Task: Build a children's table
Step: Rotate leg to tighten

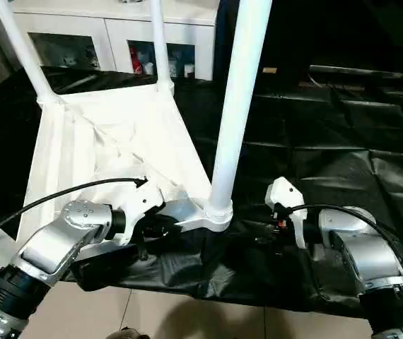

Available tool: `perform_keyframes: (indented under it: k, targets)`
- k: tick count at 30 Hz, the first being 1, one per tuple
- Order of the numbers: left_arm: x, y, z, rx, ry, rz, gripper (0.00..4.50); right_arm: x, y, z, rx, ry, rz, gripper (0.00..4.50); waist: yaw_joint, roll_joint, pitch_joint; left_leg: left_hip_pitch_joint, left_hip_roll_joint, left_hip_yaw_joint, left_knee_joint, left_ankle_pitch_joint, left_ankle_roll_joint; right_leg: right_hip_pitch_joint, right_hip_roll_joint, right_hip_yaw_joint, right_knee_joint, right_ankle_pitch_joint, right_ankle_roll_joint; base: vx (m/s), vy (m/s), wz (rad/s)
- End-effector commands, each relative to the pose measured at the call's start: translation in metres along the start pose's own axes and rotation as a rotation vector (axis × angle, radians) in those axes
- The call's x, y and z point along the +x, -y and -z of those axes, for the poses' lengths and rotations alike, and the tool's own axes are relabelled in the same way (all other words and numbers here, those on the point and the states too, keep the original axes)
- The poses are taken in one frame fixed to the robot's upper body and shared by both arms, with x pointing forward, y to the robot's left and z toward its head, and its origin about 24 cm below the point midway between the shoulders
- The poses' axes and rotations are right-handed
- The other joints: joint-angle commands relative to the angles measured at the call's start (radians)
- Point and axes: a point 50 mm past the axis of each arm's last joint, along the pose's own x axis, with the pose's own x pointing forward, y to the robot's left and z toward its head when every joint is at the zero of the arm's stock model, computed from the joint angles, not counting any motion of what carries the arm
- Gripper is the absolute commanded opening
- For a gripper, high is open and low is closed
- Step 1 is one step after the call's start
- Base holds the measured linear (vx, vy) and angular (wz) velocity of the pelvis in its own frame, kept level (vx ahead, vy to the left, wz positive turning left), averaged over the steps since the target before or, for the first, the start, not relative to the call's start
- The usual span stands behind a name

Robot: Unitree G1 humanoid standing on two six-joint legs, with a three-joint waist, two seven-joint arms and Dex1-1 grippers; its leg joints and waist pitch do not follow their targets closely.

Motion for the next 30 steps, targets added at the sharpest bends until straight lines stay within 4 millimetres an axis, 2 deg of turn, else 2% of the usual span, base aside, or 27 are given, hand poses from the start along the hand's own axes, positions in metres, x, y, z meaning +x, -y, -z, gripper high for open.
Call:
perform_keyframes:
  k: [1,4,5,8,9,13,14,17,18,20,21,22,23,26,27,30]
  targets:
    - [-0.001,-0.001,0.008,-0.003,0.022,0.009,0.03,0.007,0.004,-0.008,0.014,0.070,0.048,4.05,0.000,-0.017,-0.061,0.007,0.057,-0.037,-0.071,-0.219,0.060,0.043,-0.075,0.055,-0.101,-0.407,-0.134,0.000,0.000,0.00]
    - [-0.003,-0.002,0.010,0.007,0.058,0.042,0.00,0.016,0.002,-0.008,0.007,0.080,0.058,4.22,-0.004,-0.017,-0.061,0.012,0.057,-0.037,-0.072,-0.231,0.050,0.039,-0.074,0.055,-0.105,-0.428,-0.123,0.000,0.000,0.00]
    - [-0.003,-0.002,0.010,0.007,0.058,0.042,0.00,0.016,0.002,-0.008,0.007,0.080,0.058,4.43,-0.007,-0.014,-0.061,0.011,0.057,-0.036,-0.073,-0.236,0.049,0.039,-0.074,0.055,-0.104,-0.434,-0.121,0.000,0.000,0.00]
    - [-0.005,-0.007,0.015,0.030,0.028,0.047,0.00,0.026,0.005,-0.007,-0.048,0.067,0.122,4.49,-0.009,-0.016,-0.061,0.011,0.055,-0.036,-0.074,-0.241,0.041,0.038,-0.076,0.055,-0.106,-0.459,-0.109,0.000,0.000,0.00]
    - [-0.006,-0.008,0.016,0.035,0.024,0.050,0.00,0.031,0.006,-0.006,-0.045,0.059,0.135,4.49,-0.009,-0.020,-0.061,0.013,0.054,-0.034,-0.072,-0.242,0.042,0.036,-0.076,0.055,-0.109,-0.477,-0.102,0.000,0.000,0.00]
    - [-0.007,-0.011,0.017,0.055,0.019,0.065,0.00,0.044,0.009,-0.005,-0.051,0.041,0.150,4.49,-0.010,-0.017,-0.060,0.014,0.055,-0.036,-0.075,-0.246,0.034,0.033,-0.078,0.054,-0.111,-0.508,-0.096,0.000,0.000,0.00]
    - [-0.008,-0.011,0.017,0.061,0.017,0.067,0.00,0.046,0.009,-0.007,-0.043,0.058,0.149,4.49,-0.012,-0.025,-0.060,0.012,0.056,-0.036,-0.075,-0.248,0.034,0.034,-0.078,0.054,-0.111,-0.510,-0.095,0.000,0.000,0.00]
    - [-0.008,-0.012,0.019,0.067,0.014,0.066,0.00,0.051,0.009,-0.009,-0.038,0.076,0.142,4.49,-0.010,-0.019,-0.060,0.016,0.059,-0.037,-0.077,-0.257,0.032,0.032,-0.079,0.057,-0.110,-0.507,-0.093,0.000,0.000,0.00]
    - [-0.009,-0.012,0.019,0.067,0.012,0.066,0.00,0.052,0.010,-0.010,-0.039,0.077,0.143,4.32,-0.010,-0.023,-0.060,0.016,0.060,-0.037,-0.078,-0.256,0.031,0.032,-0.079,0.057,-0.106,-0.497,-0.098,0.000,0.000,0.00]
    - [-0.009,-0.013,0.021,0.067,0.009,0.067,0.00,0.054,0.011,-0.010,-0.039,0.080,0.144,4.32,-0.011,-0.021,-0.060,0.014,0.060,-0.037,-0.079,-0.257,0.028,0.033,-0.081,0.057,-0.106,-0.491,-0.101,0.000,0.000,0.00]
    - [-0.009,-0.013,0.022,0.066,0.007,0.069,0.00,0.055,0.012,-0.010,-0.036,0.083,0.144,4.32,-0.013,-0.030,-0.061,0.012,0.061,-0.037,-0.080,-0.252,0.028,0.036,-0.079,0.057,-0.104,-0.481,-0.102,0.000,0.000,0.00]
    - [-0.009,-0.013,0.022,0.066,0.007,0.069,0.00,0.055,0.012,-0.010,-0.036,0.083,0.144,4.05,-0.011,-0.027,-0.060,0.013,0.061,-0.037,-0.079,-0.252,0.029,0.035,-0.081,0.058,-0.103,-0.480,-0.103,0.000,0.000,0.00]
    - [-0.010,-0.013,0.023,0.062,0.005,0.070,0.00,0.057,0.012,-0.010,-0.035,0.087,0.142,3.98,-0.012,-0.033,-0.059,0.015,0.060,-0.035,-0.078,-0.256,0.030,0.032,-0.081,0.058,-0.106,-0.491,-0.104,0.000,0.000,0.00]
    - [-0.010,-0.013,0.026,0.054,0.002,0.068,0.00,0.059,0.012,-0.010,-0.030,0.100,0.130,3.89,-0.011,-0.030,-0.058,0.014,0.059,-0.036,-0.078,-0.254,0.029,0.033,-0.084,0.058,-0.109,-0.519,-0.093,0.000,0.000,0.00]
    - [-0.010,-0.013,0.026,0.053,0.002,0.068,0.00,0.059,0.012,-0.009,-0.029,0.102,0.129,3.64,-0.011,-0.032,-0.058,0.014,0.060,-0.037,-0.079,-0.256,0.028,0.033,-0.083,0.058,-0.109,-0.524,-0.090,0.000,0.000,0.00]
    - [-0.010,-0.013,0.027,0.043,0.005,0.062,0.00,0.061,0.010,-0.007,-0.013,0.108,0.121,3.39,-0.012,-0.031,-0.057,0.014,0.060,-0.038,-0.080,-0.266,0.025,0.032,-0.083,0.058,-0.110,-0.537,-0.086,0.000,0.000,0.00]
